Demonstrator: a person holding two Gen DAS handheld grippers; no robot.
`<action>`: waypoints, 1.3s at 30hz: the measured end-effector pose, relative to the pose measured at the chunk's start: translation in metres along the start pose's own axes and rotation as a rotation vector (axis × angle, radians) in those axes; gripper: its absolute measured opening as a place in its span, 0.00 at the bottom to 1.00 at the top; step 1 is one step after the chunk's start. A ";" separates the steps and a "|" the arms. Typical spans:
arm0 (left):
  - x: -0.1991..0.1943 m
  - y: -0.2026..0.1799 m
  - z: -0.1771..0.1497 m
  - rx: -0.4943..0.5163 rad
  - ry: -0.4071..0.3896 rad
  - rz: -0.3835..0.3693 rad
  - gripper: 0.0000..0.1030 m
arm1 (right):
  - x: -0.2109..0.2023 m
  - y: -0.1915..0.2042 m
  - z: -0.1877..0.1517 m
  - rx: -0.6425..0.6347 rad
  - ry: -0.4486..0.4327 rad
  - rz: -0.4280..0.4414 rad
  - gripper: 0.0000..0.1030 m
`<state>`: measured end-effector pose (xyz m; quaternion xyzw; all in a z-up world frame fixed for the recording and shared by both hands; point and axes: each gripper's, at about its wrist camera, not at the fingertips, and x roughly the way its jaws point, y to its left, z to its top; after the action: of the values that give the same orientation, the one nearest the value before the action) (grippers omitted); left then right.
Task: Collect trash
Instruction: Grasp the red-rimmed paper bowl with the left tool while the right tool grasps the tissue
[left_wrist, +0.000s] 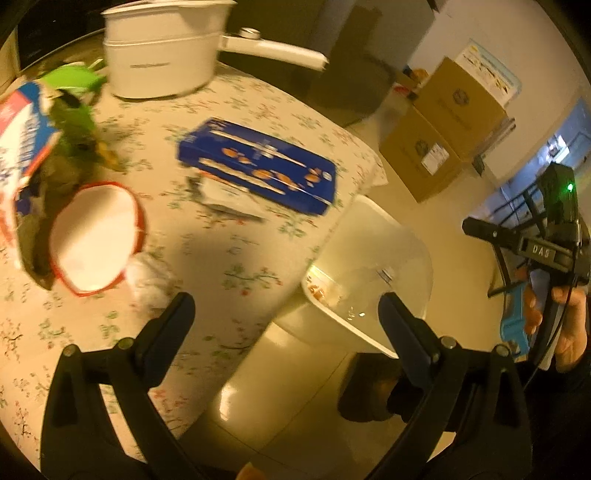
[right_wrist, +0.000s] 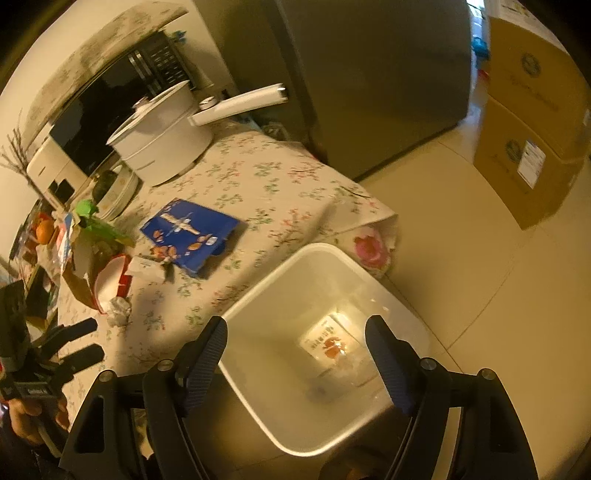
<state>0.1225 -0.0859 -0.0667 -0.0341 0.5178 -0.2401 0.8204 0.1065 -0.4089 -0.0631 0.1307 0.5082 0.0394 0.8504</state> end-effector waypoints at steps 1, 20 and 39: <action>-0.004 0.005 0.000 -0.012 -0.009 0.004 0.96 | 0.001 0.004 0.001 -0.008 -0.001 0.002 0.77; -0.058 0.129 -0.006 -0.232 -0.132 0.178 0.97 | 0.030 0.098 0.028 -0.120 0.002 0.046 0.79; 0.025 0.160 -0.010 -0.416 -0.076 0.202 0.46 | 0.066 0.137 0.027 -0.202 0.065 0.022 0.79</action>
<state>0.1797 0.0466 -0.1410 -0.1597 0.5256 -0.0433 0.8345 0.1707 -0.2687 -0.0713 0.0486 0.5273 0.1042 0.8418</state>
